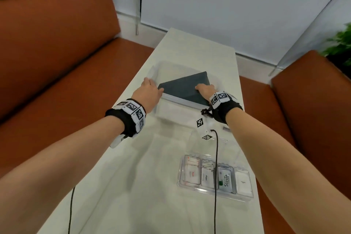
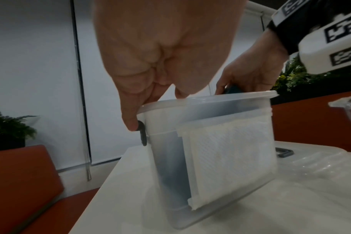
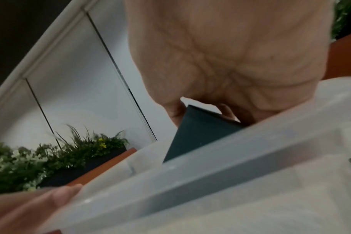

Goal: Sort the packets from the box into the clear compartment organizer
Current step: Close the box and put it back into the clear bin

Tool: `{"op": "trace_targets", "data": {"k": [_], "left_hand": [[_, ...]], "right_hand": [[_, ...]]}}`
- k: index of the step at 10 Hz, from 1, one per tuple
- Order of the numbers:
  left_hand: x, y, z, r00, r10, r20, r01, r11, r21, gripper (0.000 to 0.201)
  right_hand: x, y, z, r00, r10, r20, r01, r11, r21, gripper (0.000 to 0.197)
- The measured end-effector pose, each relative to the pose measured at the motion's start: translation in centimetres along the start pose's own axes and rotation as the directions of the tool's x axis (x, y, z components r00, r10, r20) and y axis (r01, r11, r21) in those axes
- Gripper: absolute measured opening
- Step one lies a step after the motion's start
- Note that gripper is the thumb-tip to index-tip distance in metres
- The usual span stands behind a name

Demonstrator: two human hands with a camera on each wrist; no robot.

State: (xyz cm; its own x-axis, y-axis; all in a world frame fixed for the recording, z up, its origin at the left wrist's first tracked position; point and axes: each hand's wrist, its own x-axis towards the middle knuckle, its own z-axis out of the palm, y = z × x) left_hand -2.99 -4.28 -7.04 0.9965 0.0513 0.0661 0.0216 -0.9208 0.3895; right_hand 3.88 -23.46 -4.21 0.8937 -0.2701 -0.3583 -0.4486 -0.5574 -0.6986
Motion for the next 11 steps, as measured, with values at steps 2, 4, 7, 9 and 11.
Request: {"op": "trace_targets", "data": {"k": [2,4,7,9,11], "left_hand": [[-0.7,0.6,-0.5,0.996,-0.051,0.071,0.039,0.985,0.169,0.046],[0.0,-0.1,0.2,1.000,0.002,-0.001,-0.001,1.000,0.022,0.045],[0.9,1.7,-0.5,0.995,-0.012,-0.094,0.023,0.993,0.114,0.033],[1.4,8.1,1.3,0.981,0.192,-0.013,-0.192,0.981,-0.033,0.037],[1.7,13.4,4.2,0.966,0.226,0.121,-0.216,0.972,-0.093,0.033]], "right_hand": [[0.6,0.1,0.0,0.997,-0.033,0.072,0.049,0.973,-0.225,0.047],[0.7,1.1,-0.2,0.980,-0.153,0.128,0.198,0.831,-0.520,0.029],[0.9,1.6,-6.8,0.961,-0.219,0.169,0.250,0.949,-0.191,0.025],[3.6,5.8,-14.7,0.950,-0.301,0.077,0.311,0.917,-0.248,0.021],[6.2,14.7,-15.0,0.930,-0.161,0.332,0.364,0.540,-0.759,0.048]]}}
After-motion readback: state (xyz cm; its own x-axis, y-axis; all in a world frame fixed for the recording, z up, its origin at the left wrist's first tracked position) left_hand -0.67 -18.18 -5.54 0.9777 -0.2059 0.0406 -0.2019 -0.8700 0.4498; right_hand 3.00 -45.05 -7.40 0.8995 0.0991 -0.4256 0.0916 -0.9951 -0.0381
